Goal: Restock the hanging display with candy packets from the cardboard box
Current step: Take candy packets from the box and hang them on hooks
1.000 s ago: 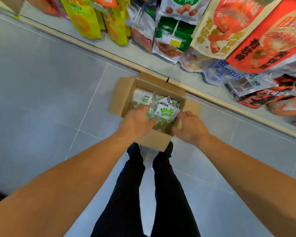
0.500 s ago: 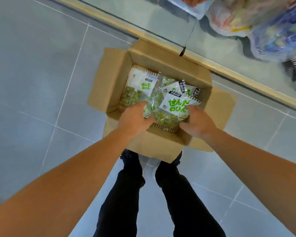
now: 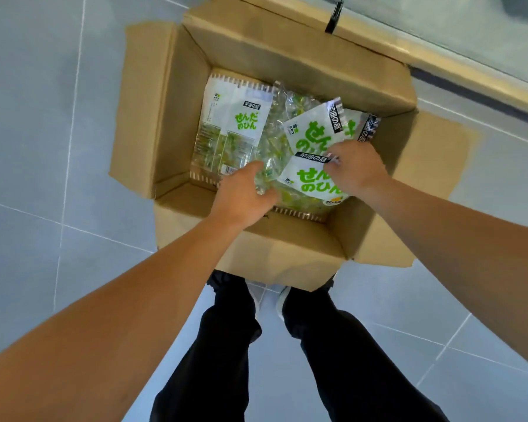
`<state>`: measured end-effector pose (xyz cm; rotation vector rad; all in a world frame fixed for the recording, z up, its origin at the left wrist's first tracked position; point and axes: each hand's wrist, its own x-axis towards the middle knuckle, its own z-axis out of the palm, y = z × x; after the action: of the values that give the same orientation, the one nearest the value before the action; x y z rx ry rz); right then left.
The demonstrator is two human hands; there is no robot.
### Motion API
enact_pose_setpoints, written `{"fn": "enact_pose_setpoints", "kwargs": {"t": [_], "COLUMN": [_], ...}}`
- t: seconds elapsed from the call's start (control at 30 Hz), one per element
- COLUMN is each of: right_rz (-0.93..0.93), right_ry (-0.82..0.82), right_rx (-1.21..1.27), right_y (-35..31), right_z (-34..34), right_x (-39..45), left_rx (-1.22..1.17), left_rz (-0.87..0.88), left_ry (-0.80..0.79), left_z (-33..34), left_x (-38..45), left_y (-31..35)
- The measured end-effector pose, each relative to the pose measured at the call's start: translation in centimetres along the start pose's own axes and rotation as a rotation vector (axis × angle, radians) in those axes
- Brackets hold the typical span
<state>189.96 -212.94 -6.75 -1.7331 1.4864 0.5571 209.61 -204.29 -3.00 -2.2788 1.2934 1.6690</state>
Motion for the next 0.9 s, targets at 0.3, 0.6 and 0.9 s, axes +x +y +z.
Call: {"fn": "enact_pose_setpoints", "kwargs": {"t": [0.3,0.6,0.9], "right_rz": [-0.504,-0.188,0.086], "right_ry": [0.081,0.314,0.289], "right_rx": [-0.035,0.207,0.789], "right_y": [-4.4,-11.9,-17.1], "right_z": [-7.4,-16.6,-19.4], "right_x": [-11.1,-18.0,-31.5], "left_rx": [-0.034,-0.426,-0.820], "left_rz": [0.164,0.116,-0.029], "left_ry": [-0.168,-0.063,-0.170], "left_z": [-4.6,-11.5,-18.8], "left_x": [-6.3,-14.5,-28.4], "left_y": [3.4,6.6,8.5]}}
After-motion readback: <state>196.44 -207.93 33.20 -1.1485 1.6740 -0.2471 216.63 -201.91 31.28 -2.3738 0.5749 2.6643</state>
